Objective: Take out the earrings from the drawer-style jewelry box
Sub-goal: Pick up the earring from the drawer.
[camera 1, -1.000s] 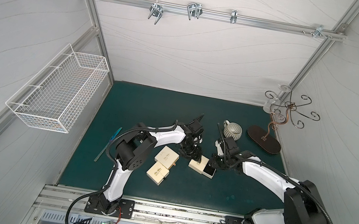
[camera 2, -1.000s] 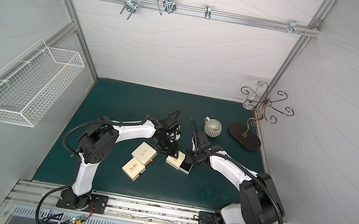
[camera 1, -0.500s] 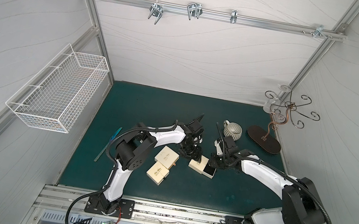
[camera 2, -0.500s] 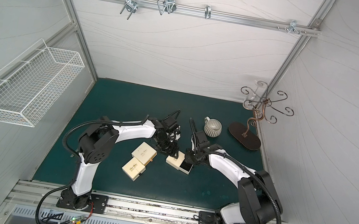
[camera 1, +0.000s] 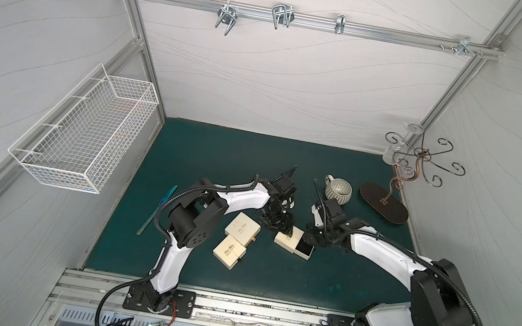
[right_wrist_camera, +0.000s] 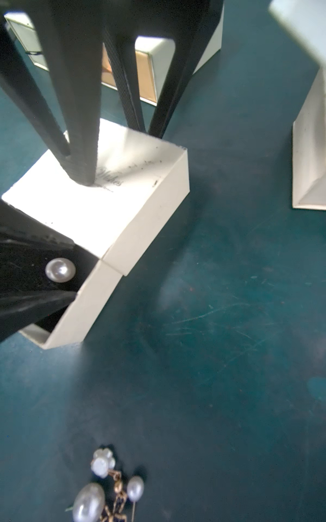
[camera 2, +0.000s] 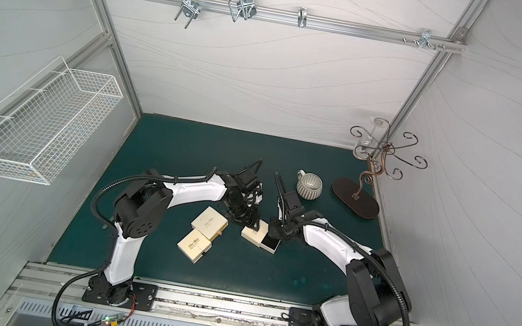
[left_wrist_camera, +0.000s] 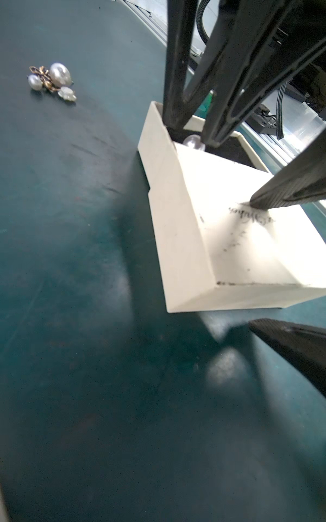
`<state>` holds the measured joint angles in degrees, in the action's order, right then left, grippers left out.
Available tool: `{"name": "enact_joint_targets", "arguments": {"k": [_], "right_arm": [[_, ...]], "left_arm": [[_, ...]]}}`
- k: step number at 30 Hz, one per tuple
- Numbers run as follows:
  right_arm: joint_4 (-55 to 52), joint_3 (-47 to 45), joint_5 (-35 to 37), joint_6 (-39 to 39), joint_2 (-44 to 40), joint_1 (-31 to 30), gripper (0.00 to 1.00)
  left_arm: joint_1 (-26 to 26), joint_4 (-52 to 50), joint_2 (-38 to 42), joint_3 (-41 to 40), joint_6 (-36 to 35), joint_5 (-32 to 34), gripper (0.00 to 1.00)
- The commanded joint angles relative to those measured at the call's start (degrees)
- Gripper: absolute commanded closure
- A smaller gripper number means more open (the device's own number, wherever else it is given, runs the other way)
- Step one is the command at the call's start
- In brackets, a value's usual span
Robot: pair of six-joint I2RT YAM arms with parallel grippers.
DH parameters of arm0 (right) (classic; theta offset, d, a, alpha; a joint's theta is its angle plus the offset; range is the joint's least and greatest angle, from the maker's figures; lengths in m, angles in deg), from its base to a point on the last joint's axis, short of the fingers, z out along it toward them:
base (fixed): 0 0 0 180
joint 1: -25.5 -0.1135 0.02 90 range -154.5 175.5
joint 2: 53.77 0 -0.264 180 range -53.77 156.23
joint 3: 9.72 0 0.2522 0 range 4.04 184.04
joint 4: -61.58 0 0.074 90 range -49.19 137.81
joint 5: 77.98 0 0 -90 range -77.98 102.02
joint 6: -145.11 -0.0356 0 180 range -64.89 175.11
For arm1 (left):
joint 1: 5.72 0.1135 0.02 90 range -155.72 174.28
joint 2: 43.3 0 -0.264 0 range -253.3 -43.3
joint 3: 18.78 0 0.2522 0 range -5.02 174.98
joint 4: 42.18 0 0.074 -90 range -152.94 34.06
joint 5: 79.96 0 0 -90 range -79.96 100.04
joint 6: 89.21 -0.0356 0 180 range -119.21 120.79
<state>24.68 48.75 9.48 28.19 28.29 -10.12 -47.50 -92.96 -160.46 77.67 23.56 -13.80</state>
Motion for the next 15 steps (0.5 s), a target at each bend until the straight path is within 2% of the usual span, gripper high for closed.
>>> {"name": "enact_joint_targets", "arguments": {"k": [1,15], "right_arm": [[-2.79,-1.28,0.52,0.71,0.20,-0.52,0.72],[-2.77,-1.82,2.38,0.37,0.41,-0.66,0.72]], "left_arm": [[0.46,-0.51,-2.24,-0.14,-0.44,4.59,0.36],[0.45,-0.53,-2.26,-0.08,-0.34,4.32,0.36]]}}
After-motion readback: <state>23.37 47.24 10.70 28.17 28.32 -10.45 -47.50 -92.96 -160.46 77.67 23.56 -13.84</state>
